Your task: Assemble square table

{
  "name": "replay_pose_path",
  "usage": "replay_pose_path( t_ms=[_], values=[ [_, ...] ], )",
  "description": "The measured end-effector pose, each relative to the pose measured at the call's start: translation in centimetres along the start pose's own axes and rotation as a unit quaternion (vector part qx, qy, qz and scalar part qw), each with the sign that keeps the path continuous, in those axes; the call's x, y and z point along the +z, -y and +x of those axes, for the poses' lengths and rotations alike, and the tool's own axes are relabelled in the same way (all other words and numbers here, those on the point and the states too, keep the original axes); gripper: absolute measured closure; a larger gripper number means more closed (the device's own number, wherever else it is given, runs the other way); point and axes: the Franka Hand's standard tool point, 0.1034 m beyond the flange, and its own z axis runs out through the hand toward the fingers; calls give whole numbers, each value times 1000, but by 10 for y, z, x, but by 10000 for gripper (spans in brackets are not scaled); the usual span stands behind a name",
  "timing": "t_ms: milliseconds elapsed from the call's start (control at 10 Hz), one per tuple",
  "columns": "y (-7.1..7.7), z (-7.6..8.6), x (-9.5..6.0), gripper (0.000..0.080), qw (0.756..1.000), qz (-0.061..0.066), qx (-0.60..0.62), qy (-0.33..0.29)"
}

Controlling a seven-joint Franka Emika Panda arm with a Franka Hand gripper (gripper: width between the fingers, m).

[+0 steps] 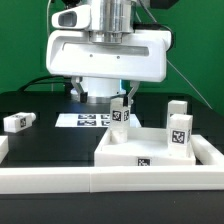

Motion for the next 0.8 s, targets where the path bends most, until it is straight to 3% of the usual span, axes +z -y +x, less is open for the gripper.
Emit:
replay_pose_path(
  t_ms=[100, 200, 400, 500, 800],
  values=[
    [-17, -5, 4, 151, 1000, 3, 22, -6],
    [-44, -14, 7, 151, 999, 10, 31, -4],
    [-92, -20, 12, 151, 999, 3, 40, 4],
    [-107, -20, 14, 151, 999, 0, 45, 5],
    [-126, -19, 15, 151, 999, -1, 51, 6]
  ],
)
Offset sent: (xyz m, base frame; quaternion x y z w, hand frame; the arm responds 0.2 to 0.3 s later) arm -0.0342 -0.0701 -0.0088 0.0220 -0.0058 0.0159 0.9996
